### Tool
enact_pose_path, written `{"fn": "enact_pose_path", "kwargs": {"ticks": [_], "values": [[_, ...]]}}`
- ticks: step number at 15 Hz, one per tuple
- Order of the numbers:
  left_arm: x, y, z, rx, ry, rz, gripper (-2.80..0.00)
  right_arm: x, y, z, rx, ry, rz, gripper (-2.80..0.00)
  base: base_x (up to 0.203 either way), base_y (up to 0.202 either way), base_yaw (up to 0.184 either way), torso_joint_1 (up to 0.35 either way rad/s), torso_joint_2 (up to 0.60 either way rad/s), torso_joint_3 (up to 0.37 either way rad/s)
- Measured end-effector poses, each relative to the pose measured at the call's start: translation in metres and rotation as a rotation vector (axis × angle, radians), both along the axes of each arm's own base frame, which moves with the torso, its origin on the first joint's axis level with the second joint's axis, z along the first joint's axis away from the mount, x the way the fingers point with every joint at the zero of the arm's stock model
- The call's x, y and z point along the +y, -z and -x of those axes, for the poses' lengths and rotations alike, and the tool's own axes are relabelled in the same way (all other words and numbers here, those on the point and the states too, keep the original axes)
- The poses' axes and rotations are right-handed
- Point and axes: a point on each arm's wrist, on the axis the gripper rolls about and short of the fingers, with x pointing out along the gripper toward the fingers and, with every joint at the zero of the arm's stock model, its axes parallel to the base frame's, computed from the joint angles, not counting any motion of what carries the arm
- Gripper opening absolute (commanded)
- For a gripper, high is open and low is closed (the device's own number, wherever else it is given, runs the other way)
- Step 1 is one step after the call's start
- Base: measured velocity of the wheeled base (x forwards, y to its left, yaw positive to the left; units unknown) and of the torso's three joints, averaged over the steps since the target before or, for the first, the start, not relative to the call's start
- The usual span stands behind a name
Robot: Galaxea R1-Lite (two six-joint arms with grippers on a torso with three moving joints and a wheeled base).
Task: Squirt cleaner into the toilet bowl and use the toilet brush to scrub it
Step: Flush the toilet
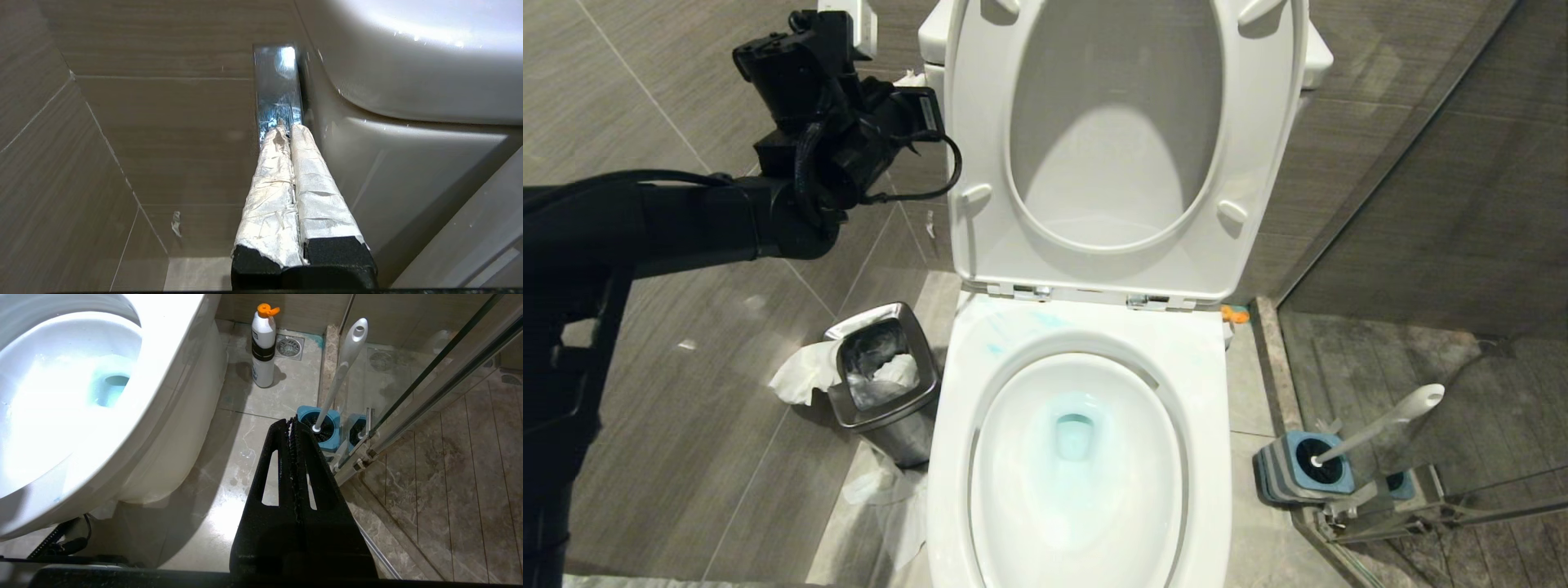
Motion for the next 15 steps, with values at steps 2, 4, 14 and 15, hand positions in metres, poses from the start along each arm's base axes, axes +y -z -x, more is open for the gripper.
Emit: {"fn": "enact_pose_path", "kwargs": {"ticks": [2, 4, 14, 15], "values": [[-0.0001, 0.0026, -0.0003, 0.03, -0.002, -0.014, -2.8, 0.0, 0.0, 0.0, 0.0, -0.001, 0.0, -2.8, 0.0, 0.0, 0.0, 0.0, 0.0, 0.0], [-0.0005, 0.0049, -0.0015, 0.04, -0.002, -0.02, -2.8, 0.0, 0.0002, 0.0, 0.001, 0.0, 0.0, -2.8, 0.0, 0.0, 0.0, 0.0, 0.0, 0.0], [-0.0003, 0.0062, -0.0034, 0.031, 0.001, -0.022, -2.8, 0.0, 0.0002, 0.0, 0.001, 0.0, 0.0, -2.8, 0.0, 0.0, 0.0, 0.0, 0.0, 0.0], [0.0, 0.0057, -0.0032, 0.028, 0.001, -0.021, -2.8, 0.0, 0.0001, 0.0, 0.001, 0.0, 0.0, -2.8, 0.0, 0.0, 0.0, 0.0, 0.0, 0.0]]}}
